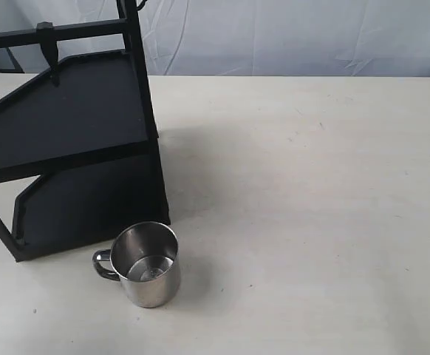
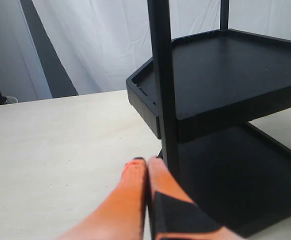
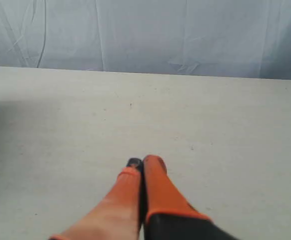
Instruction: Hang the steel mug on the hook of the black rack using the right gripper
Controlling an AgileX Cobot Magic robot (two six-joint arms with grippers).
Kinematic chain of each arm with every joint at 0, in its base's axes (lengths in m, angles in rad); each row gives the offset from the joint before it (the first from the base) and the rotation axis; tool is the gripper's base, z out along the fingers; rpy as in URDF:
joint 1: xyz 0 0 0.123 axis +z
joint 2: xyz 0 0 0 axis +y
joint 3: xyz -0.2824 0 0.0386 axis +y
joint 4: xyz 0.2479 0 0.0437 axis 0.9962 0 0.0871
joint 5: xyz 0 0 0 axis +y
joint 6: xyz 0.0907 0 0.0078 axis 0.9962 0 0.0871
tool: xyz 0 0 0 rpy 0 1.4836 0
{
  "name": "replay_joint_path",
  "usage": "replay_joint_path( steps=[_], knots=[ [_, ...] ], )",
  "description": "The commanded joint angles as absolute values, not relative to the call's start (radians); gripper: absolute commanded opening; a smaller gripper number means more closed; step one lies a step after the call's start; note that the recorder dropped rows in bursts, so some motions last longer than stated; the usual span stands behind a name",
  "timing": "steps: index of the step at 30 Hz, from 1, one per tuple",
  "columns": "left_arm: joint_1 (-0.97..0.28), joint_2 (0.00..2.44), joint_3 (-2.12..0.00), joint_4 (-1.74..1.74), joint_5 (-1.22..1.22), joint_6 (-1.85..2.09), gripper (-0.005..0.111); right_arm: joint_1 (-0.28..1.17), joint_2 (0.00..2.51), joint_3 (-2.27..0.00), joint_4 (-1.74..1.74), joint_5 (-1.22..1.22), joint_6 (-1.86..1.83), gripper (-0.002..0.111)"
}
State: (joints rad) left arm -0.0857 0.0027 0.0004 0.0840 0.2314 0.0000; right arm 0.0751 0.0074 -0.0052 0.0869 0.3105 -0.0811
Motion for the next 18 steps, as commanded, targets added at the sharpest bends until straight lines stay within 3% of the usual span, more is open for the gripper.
replay_joint_path(
  steps=[1, 6, 9, 12, 18],
  knots=[
    [-0.091, 0.000, 0.000, 0.084, 0.232, 0.000, 0.002, 0.070, 0.000, 0.000, 0.041, 0.155, -0.081, 0.000],
    [-0.091, 0.000, 0.000, 0.084, 0.232, 0.000, 0.002, 0.070, 0.000, 0.000, 0.440, -0.368, 0.231, 0.000],
    [-0.091, 0.000, 0.000, 0.084, 0.232, 0.000, 0.002, 0.070, 0.000, 0.000, 0.665, -0.534, 0.316, 0.000],
    [-0.091, 0.000, 0.000, 0.084, 0.232, 0.000, 0.002, 0.070, 0.000, -0.001, 0.759, -0.470, 0.355, -0.001],
    [-0.091, 0.000, 0.000, 0.084, 0.232, 0.000, 0.002, 0.070, 0.088, -0.181, 0.626, -0.194, 0.247, -0.001]
  ],
)
